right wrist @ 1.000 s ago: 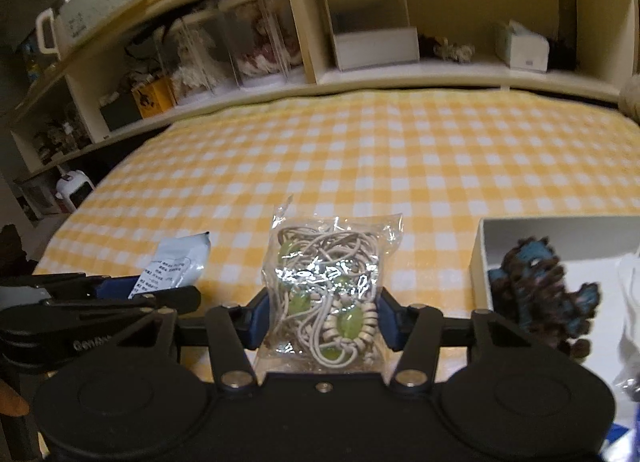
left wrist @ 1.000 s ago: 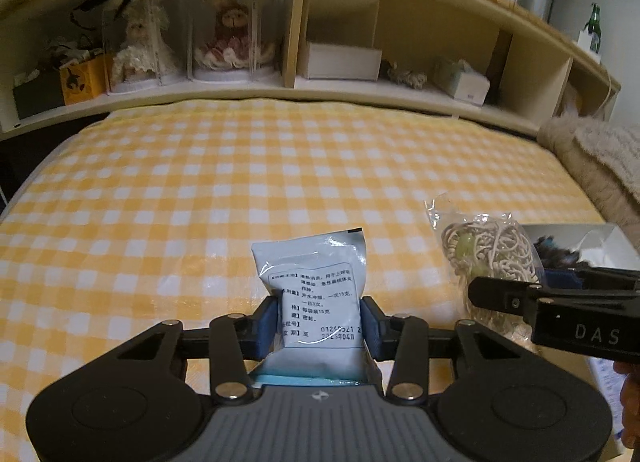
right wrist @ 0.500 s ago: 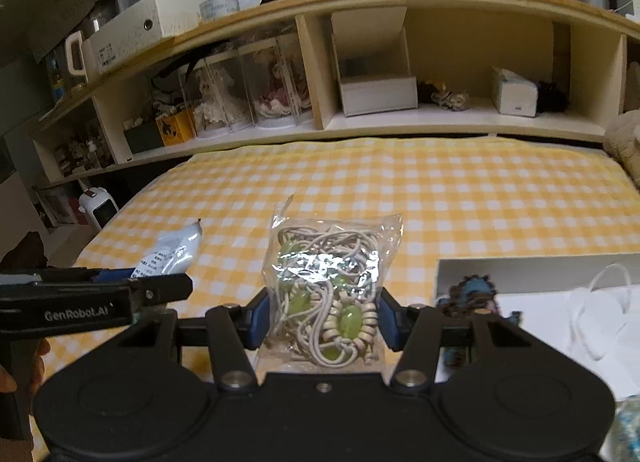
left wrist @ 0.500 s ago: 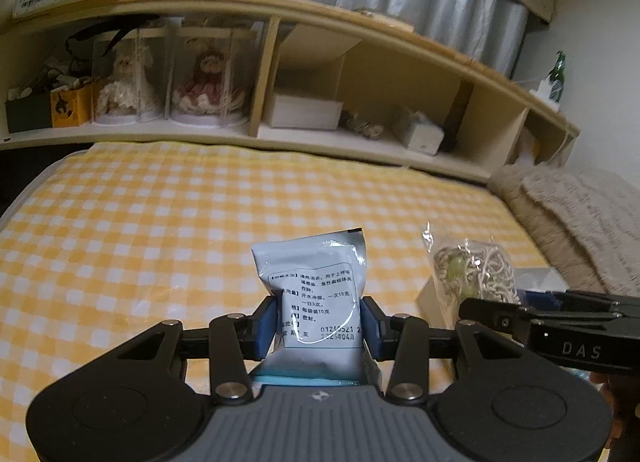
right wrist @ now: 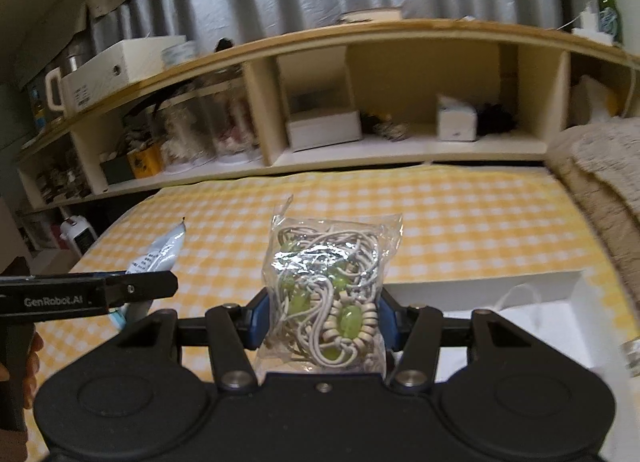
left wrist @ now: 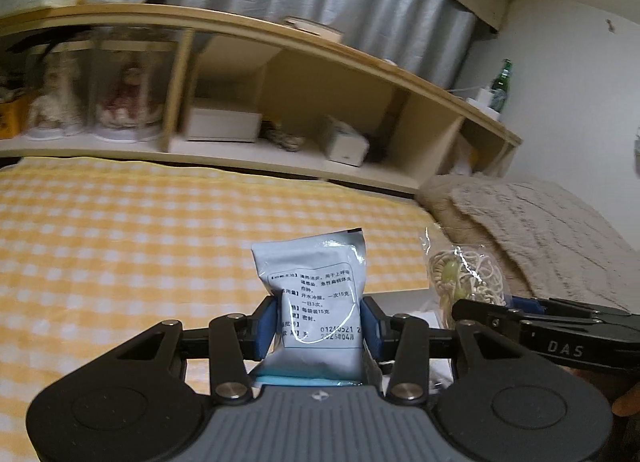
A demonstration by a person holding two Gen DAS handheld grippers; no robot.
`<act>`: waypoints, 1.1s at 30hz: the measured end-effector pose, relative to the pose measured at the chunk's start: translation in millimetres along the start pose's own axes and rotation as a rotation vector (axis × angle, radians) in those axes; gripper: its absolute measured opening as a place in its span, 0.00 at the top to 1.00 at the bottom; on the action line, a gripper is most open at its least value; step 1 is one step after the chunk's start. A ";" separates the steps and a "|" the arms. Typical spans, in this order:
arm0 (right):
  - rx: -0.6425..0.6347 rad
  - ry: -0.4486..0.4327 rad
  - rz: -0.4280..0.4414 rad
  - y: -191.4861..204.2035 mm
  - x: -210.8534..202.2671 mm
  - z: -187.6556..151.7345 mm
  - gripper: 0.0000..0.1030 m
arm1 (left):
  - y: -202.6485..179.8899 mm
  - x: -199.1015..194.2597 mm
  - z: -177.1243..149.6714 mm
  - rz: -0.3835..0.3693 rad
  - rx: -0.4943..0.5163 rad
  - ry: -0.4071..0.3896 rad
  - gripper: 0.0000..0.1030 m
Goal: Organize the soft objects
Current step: 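Carry the sachet in the left tool and rubber band bag in the right tool over the box, then release the sachet from the left tool while the right tool releases the rubber band bag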
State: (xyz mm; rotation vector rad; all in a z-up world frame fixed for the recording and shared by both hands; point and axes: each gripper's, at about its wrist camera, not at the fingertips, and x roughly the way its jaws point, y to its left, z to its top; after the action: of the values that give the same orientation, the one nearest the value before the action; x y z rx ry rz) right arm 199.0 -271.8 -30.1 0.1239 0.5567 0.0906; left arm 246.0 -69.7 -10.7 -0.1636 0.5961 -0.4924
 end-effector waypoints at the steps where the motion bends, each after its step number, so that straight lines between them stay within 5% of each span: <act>1: -0.001 -0.002 -0.012 -5.8 -2.2 0.4 0.47 | -6.3 3.7 0.6 -0.012 0.001 0.003 0.56; 11: 0.105 -0.043 -0.160 -84.7 -10.1 -4.1 0.47 | -74.3 61.1 1.7 -0.152 0.008 0.078 0.56; 17: 0.158 0.007 -0.218 -123.1 1.5 -13.3 0.47 | -103.9 111.9 -5.6 -0.200 -0.003 0.157 0.55; 29: 0.254 0.047 -0.246 -170.7 23.1 -28.9 0.47 | -122.5 195.4 -18.9 -0.101 0.071 0.249 0.55; 33: 0.264 0.046 -0.189 -174.6 33.0 -29.3 0.47 | -118.3 209.8 -21.4 -0.073 0.067 0.255 0.39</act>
State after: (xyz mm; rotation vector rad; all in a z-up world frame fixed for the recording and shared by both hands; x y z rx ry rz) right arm 220.4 -437.8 -96.7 0.3259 0.6223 -0.1646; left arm 337.2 -275.6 -98.8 -0.0594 0.8236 -0.6086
